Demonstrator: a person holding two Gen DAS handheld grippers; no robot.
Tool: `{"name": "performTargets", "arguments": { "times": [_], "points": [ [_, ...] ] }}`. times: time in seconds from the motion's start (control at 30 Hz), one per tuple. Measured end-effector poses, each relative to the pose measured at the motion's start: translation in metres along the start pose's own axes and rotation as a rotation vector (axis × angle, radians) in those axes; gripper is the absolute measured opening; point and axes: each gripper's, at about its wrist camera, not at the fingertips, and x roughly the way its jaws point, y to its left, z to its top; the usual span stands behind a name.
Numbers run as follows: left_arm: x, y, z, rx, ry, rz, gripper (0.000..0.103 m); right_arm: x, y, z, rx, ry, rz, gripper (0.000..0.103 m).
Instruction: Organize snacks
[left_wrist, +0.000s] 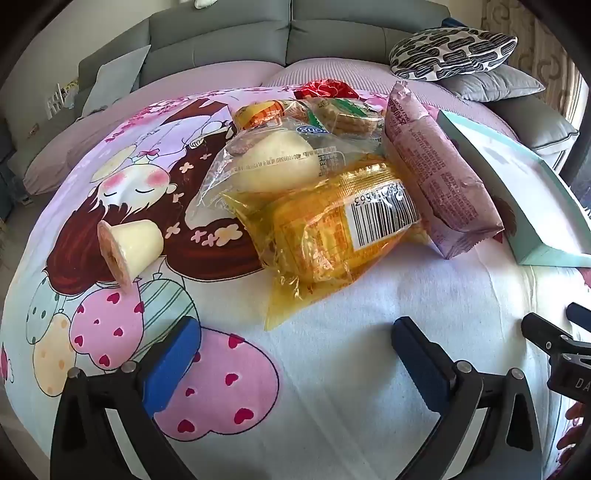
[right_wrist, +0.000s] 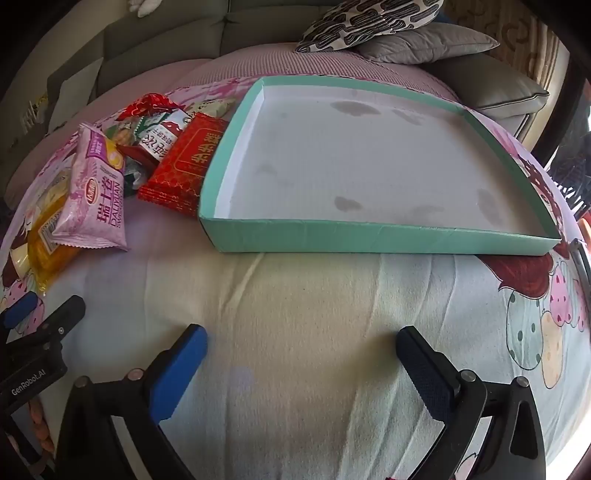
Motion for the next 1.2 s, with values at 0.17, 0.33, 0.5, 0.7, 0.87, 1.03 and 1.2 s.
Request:
{"name": "performTargets", "arguments": {
  "times": [0.17, 0.33, 0.5, 0.7, 0.87, 1.03, 1.2],
  "points": [
    [0.0004, -0.0010, 0.0018, 0.005, -0.006, 0.003, 0.103, -0.0005, 0.0002, -0.0003, 0.000, 0.003, 0.003, 0.103],
    [-0.0060, -0.0017, 0.0072, 0.009, -0.001, 0.003, 0.103, -0.0007, -0.0003, -0.0005, -0.002, 0.004, 0.002, 0.103],
    [-0.0023, -0.0001, 0.0009, 0.007, -0.017, 0.003, 0.103, -0.0020, 0.0013, -0.0039, -0.005, 0.001, 0.004, 0.103],
    [-0.0019, -0.0009, 0.0000, 0.008, -0.021, 0.004, 0.103, -0.0002, -0.0003, -0.0018, 0.001, 0.006, 0.012, 0.103],
    [-0.0021, -0.0006, 0.0001, 0.009, -0.025, 0.000, 0.103, -0.0004, -0.0003, -0.0010, 0.002, 0.011, 0.015, 0.103],
    [-0.0021, -0.0011, -0.0004, 0.008, -0.027, 0.001, 0.103, -0.0006, 0.0004, -0.0009, 0.002, 0.013, 0.015, 0.103],
    [-0.0026, -0.0011, -0.0001, 0.008, -0.031, 0.000, 0.103, 0.0000, 0.0007, -0.0011, 0.001, 0.012, 0.013, 0.103]
  ]
}}
